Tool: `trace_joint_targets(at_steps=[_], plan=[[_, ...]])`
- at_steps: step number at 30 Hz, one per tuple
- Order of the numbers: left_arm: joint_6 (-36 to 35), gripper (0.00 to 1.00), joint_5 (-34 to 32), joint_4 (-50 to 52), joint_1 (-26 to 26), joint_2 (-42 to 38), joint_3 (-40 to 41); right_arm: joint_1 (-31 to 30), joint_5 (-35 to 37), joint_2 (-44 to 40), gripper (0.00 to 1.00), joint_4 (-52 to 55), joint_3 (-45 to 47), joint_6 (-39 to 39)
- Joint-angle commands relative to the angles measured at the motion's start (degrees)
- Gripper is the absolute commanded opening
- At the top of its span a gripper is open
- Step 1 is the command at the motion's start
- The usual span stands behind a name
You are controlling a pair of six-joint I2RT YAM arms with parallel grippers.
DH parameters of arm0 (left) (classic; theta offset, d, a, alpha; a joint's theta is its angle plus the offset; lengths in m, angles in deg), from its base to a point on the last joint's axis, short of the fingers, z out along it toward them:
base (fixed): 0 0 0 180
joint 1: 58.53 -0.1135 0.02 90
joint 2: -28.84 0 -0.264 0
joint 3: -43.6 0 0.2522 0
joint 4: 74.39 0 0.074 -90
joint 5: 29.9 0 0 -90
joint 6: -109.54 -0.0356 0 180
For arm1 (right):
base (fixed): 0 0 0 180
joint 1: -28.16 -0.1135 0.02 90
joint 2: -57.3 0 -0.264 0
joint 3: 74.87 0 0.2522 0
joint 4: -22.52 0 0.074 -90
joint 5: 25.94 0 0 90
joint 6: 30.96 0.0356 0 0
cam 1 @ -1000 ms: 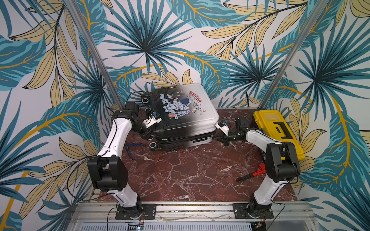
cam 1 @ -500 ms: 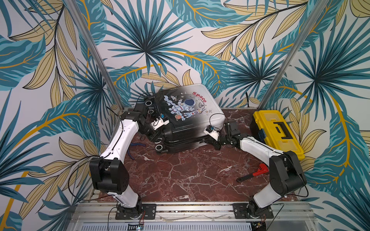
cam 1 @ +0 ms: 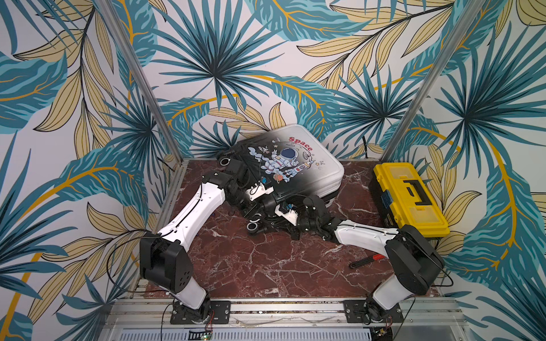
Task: Close the suitcase zippers
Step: Zip the zipper on the suitcase.
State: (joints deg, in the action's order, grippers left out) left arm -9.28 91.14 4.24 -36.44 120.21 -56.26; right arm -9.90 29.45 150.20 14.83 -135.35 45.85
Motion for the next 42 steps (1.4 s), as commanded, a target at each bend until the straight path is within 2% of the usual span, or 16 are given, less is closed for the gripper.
trace_joint_targets(at_steps=[1, 3, 7, 12, 13, 15, 16, 21, 22, 24, 25, 29, 33, 37, 42], plan=[[2.44, 0.28, 9.96, -11.39, 4.22, -2.78, -0.21, -3.59, -4.85, -0.31, 0.0, -22.37, 2.24, 9.94], [3.71, 0.29, 11.44, -12.63, 5.97, -2.54, -0.05, -5.31, -2.72, 0.29, 0.0, -20.58, 1.69, 8.6], [5.07, 0.29, 13.67, -13.53, 9.3, -0.91, -0.53, -7.56, 3.86, 1.2, 0.0, -26.63, 3.03, 12.06], [6.14, 0.31, 16.93, -14.32, 11.09, 1.01, -0.88, -12.02, 18.65, 0.36, 0.0, -28.65, 4.54, 15.1], [6.06, 0.32, 16.37, -14.24, 11.58, 1.19, -0.8, -12.33, 23.29, -0.03, 0.0, -28.46, 5.45, 17.12], [5.41, 0.36, 13.39, -14.32, 11.84, 0.54, 0.07, -12.5, 27.57, -1.22, 0.0, -27.34, 7.84, 18.01], [5.07, 0.4, 11.06, -14.32, 11.84, -0.12, 0.73, -12.79, 30.31, -2.08, 0.0, -27.12, 9.47, 18.46], [4.17, 0.63, 3.8, -14.28, 11.84, -2.33, 2.67, -13.26, 33.16, -4.63, 0.0, -24.07, 13.53, 19.8], [4.04, 0.7, 2.17, -14.31, 11.84, -2.81, 2.91, -13.46, 33.21, -4.8, 0.0, -24.07, 14.0, 19.82], [3.66, 0.93, -0.73, -14.39, 11.84, -3.62, 3.24, -13.6, 33.37, -5.24, 0.0, -23.07, 14.11, 19.54], [3.32, 1.0, -1.88, -14.32, 11.8, -4.1, 3.44, -13.57, 33.43, -5.44, 0.0, -22.98, 14.33, 19.4], [2.57, 0.99, -7.42, -14.32, 11.28, -7.25, 3.08, -13.62, 34.45, -7.08, 0.0, -21.7, 14.99, 18.74], [3.27, 0.99, -14.66, -14.24, 7.14, -9.83, 1.03, -13.62, 33.9, -8.17, 0.0, -19.26, 14.9, 18.23], [4.95, 0.99, -14.64, -14.28, -1.94, -11.65, -1.8, -13.53, 34.53, -9.98, 0.0, -16.57, 15.4, 17.35], [0.79, 0.99, -21.7, -14.5, -11.09, -7.49, -5.85, -13.53, 33.22, -11.27, 0.0, -13.77, 14.5, 16.21]])
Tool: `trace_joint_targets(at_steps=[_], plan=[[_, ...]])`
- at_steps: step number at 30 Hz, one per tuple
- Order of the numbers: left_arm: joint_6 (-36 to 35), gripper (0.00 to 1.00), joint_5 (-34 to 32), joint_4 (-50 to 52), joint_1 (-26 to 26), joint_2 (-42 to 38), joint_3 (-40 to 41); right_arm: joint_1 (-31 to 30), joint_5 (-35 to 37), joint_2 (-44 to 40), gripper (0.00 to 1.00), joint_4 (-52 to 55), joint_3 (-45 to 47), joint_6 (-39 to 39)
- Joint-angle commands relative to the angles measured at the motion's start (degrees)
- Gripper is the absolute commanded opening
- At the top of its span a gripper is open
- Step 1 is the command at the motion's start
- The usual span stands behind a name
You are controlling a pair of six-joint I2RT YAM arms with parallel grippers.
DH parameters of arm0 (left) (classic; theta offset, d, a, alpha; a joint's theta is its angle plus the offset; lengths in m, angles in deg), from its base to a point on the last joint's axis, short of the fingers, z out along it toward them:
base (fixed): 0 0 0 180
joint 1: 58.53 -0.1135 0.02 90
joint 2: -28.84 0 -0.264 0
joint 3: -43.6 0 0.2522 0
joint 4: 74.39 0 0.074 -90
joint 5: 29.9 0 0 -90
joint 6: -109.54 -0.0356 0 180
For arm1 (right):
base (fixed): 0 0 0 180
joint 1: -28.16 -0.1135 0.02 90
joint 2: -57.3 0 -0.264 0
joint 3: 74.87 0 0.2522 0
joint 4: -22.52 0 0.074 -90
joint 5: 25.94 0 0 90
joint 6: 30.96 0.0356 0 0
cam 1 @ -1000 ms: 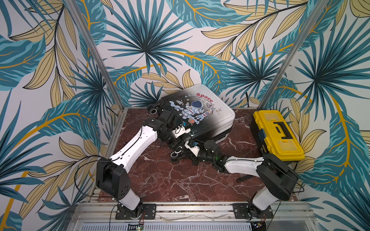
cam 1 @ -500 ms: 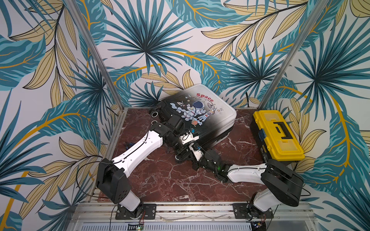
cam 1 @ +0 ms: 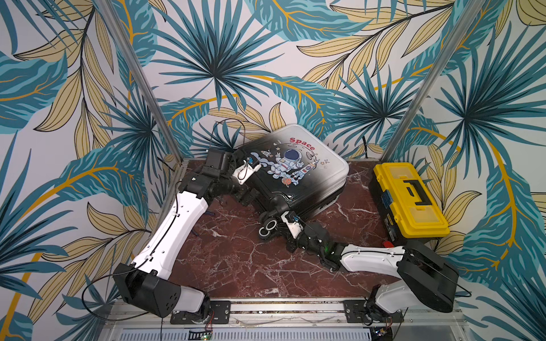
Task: Close the suitcase zippers
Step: Zip the zipper on the suitcase, then adjust the suitcase at the center of the board.
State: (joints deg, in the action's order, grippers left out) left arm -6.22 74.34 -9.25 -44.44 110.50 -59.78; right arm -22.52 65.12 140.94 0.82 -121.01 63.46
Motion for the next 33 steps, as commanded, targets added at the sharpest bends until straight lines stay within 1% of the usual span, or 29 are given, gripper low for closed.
trace_joint_targets(at_steps=[1, 4, 9, 12, 16, 19, 20, 23, 25, 33], plan=[[-2.89, 0.99, -6.05, -1.11, -5.03, 3.86, -3.38, -0.92, -2.54, -2.22, 0.0, 0.67, -0.11, -1.59], [-3.9, 0.99, -7.08, -1.28, -9.81, 9.11, -7.23, -0.92, -3.09, -2.22, 0.0, 1.34, -0.88, -1.99], [-6.72, 0.99, -6.48, -3.1, -13.72, 17.93, -13.61, -0.96, -3.43, -1.98, 0.0, 1.75, -1.62, -2.14], [-8.53, 0.99, -2.05, -3.64, -15.53, 22.89, -17.55, -0.91, -3.43, -2.03, 0.0, 1.91, -1.76, -2.06], [-10.58, 0.99, 2.99, -3.69, -15.93, 27.27, -20.6, -0.92, -3.43, -1.89, 0.0, 2.68, -2.2, -2.05], [-11.22, 1.0, 3.82, -4.66, -16.09, 30.13, -22.22, -0.92, -3.18, -2.06, 0.0, 3.19, -2.4, -2.28], [-10.84, 0.99, 4.07, -4.7, -16.25, 31.23, -23.24, -0.87, -3.12, -2.15, 0.0, 3.6, -2.55, -2.43], [-9.63, 0.91, 7.08, -4.7, -17.14, 33.43, -25.84, -0.91, -3.03, -2.55, 0.0, 4.8, -2.9, -2.98], [-9.96, 0.84, 8.3, -4.68, -17.22, 34.52, -26.47, -0.85, -2.91, -2.77, 0.0, 5.31, -2.95, -3.17], [-11.31, 0.81, 8.6, -4.7, -17.25, 36.45, -26.68, -0.87, -2.73, -3.08, 0.0, 6.57, -3.39, -3.64]])
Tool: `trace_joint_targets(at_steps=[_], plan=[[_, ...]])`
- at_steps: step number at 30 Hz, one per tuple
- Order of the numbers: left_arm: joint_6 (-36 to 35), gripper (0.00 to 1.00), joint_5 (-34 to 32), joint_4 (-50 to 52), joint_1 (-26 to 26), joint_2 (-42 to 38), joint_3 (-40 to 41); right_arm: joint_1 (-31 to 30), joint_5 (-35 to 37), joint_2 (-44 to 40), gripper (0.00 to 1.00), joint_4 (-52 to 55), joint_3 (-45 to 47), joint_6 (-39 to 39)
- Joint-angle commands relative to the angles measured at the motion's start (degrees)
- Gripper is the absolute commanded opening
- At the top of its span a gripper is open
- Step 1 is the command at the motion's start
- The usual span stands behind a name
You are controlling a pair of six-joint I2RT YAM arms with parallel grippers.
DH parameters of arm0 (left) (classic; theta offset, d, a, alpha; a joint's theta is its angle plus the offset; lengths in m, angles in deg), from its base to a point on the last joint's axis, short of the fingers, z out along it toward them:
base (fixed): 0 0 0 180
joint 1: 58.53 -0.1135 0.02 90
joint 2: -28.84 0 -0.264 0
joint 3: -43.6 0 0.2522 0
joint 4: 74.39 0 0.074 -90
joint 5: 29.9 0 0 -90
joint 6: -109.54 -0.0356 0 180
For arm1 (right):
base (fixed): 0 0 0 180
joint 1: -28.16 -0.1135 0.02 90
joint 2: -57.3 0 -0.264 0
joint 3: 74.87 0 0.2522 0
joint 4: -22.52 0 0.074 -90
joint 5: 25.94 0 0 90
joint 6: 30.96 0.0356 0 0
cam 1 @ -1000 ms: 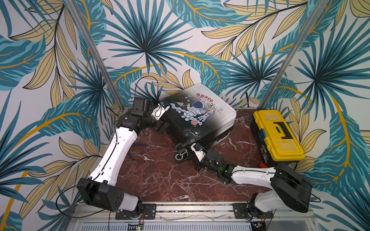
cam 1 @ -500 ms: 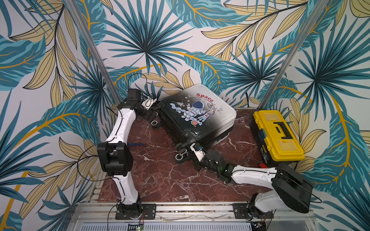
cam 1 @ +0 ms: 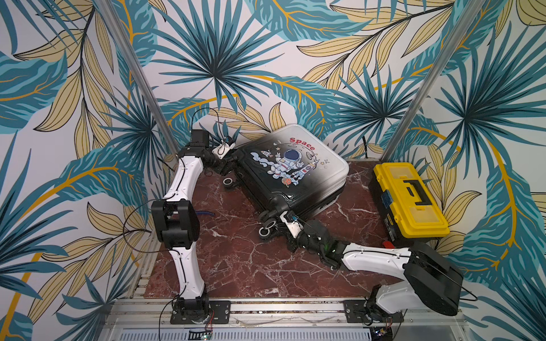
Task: Close the suitcase zippers
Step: Adjust the suitcase at the center of the board.
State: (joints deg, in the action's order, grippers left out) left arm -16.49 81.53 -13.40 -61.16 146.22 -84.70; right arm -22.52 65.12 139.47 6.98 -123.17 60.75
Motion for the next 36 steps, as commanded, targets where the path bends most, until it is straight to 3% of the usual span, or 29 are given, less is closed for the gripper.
trace_joint_targets(at_steps=[1, 12, 16, 25, 28, 33, 36], plan=[[-1.12, 0.79, 0.84, -0.51, -0.51, 0.79, -1.76, -0.85, -2.65, -1.62, 0.0, 0.58, -1.25, -1.03], [-1.17, 0.36, 0.53, 0.42, -1.06, -0.43, 0.72, -0.83, -1.45, -3.41, 0.0, 0.92, -0.71, -0.88], [0.67, 0.35, 2.52, 1.82, -1.06, -3.6, 3.79, -0.84, 1.69, -5.04, 0.0, -0.12, 0.94, 0.37], [5.19, 0.37, 4.73, 1.78, -1.01, -20.65, 23.12, -0.37, 10.61, -6.46, 0.0, 1.18, 3.6, 2.81], [6.64, 0.38, 6.96, 1.7, -0.95, -26.3, 29.44, 0.74, 10.91, -7.32, 0.0, -2.72, 6.69, 3.73], [11.72, 0.39, 13.73, 1.75, -0.57, -31.99, 34.27, 3.11, 10.1, -7.47, 0.0, -14.62, 12.42, 6.54], [13.83, 0.39, 14.5, 1.71, 0.8, -34.84, 37.22, 3.97, 10.15, -8.15, 0.0, -18.57, 14.14, 8.28]])
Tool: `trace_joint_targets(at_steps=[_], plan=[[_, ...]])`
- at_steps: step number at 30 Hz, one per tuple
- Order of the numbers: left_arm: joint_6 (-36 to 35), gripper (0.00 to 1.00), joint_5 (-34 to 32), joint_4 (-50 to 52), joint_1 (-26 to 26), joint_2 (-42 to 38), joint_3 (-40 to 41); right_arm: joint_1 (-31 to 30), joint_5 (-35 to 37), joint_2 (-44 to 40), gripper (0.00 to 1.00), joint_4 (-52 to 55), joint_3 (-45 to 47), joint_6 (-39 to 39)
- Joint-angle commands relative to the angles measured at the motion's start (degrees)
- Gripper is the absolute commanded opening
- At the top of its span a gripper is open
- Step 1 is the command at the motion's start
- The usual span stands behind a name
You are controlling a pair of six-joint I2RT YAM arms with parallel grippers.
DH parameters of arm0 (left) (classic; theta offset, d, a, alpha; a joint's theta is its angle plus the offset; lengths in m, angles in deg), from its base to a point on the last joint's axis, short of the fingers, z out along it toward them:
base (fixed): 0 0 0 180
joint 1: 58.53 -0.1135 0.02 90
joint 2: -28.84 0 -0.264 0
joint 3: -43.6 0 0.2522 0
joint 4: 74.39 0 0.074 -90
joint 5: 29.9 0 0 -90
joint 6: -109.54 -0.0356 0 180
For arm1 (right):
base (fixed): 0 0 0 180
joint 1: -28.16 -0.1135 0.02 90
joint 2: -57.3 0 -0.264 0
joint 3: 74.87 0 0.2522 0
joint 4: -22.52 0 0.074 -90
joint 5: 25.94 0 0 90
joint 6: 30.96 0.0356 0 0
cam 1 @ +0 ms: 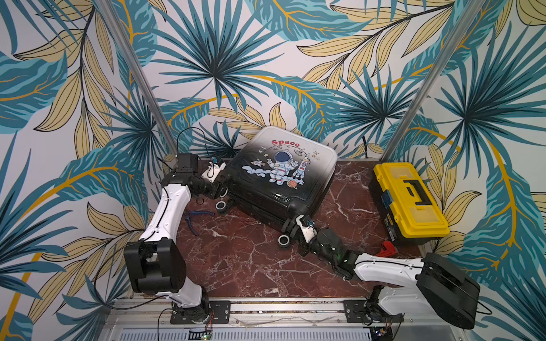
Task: Close the suitcase zippers
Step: Adjust the suitcase at the center of the board.
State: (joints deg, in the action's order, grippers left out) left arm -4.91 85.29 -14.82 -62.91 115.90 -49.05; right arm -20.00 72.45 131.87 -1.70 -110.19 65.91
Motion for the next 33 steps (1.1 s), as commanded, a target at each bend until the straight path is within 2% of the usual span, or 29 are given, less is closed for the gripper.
trace_joint_targets(at_steps=[1, 8, 16, 21, 25, 33], plan=[[3.04, 0.39, 10.82, 3.11, 3.07, -5.27, 2.25, 1.71, 2.89, -1.07, 0.0, -11.13, 1.91, 3.46], [8.35, 0.39, 12.88, 3.14, 8.56, -9.93, 7.62, 5.8, 4.71, -9.72, 0.0, -13.91, 8.83, 5.71], [13.42, 0.39, 17.83, 3.15, 14.09, -12.08, 8.32, 7.13, 6.24, -17.15, 0.0, -19.09, 15.32, 6.23], [17.07, 0.39, 21.08, 3.15, 15.35, -11.94, 7.56, 7.17, 4.37, -20.57, 0.0, -19.2, 15.11, -0.37], [18.58, 0.39, 20.9, 2.8, 15.5, -11.4, 6.04, 7.14, -0.83, -20.22, 0.0, -19.39, 14.3, -9.14], [20.46, 0.39, 23.73, 1.11, 15.95, -10.23, 5.41, 7.09, -6.07, -12.52, 0.0, -15.4, 12.21, -18.56]])
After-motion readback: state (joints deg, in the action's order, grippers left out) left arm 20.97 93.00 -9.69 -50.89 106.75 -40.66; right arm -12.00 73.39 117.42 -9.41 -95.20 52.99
